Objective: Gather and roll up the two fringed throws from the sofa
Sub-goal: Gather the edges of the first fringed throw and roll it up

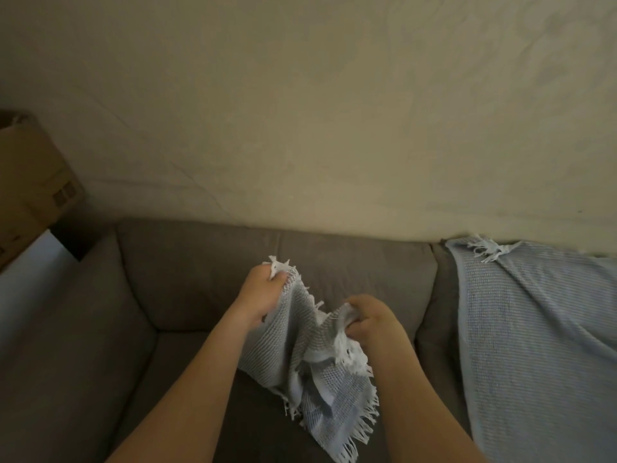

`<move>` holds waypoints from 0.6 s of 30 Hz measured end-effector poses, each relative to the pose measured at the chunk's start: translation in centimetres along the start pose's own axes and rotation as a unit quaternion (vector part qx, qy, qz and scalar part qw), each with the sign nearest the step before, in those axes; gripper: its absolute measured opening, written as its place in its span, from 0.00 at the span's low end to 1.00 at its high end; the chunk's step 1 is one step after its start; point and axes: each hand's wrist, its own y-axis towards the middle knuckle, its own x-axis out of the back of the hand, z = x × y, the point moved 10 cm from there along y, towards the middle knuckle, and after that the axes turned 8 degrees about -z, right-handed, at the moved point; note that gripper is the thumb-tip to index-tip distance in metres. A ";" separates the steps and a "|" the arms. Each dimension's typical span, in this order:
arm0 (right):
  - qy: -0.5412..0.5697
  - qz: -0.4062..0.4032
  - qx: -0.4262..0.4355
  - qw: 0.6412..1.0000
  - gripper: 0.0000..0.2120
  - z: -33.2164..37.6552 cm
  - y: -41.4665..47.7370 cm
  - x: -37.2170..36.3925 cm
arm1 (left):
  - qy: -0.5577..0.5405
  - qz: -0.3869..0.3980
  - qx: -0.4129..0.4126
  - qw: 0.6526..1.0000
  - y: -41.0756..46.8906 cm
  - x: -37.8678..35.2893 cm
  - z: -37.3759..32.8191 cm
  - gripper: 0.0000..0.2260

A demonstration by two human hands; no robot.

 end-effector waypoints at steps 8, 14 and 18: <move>0.047 0.069 0.068 0.994 0.12 3.4 1.2 -6.0 | -0.005 0.208 -0.040 0.977 -3.0 -4.4 -1.8 0.22; 0.094 0.052 0.172 0.979 0.08 5.7 0.9 -6.4 | 0.003 0.189 -0.115 0.975 -3.1 -4.6 -3.1 0.20; 0.000 0.062 0.197 0.978 0.19 5.7 0.3 -6.3 | -0.017 0.157 -0.083 0.984 -2.1 -3.9 -2.4 0.18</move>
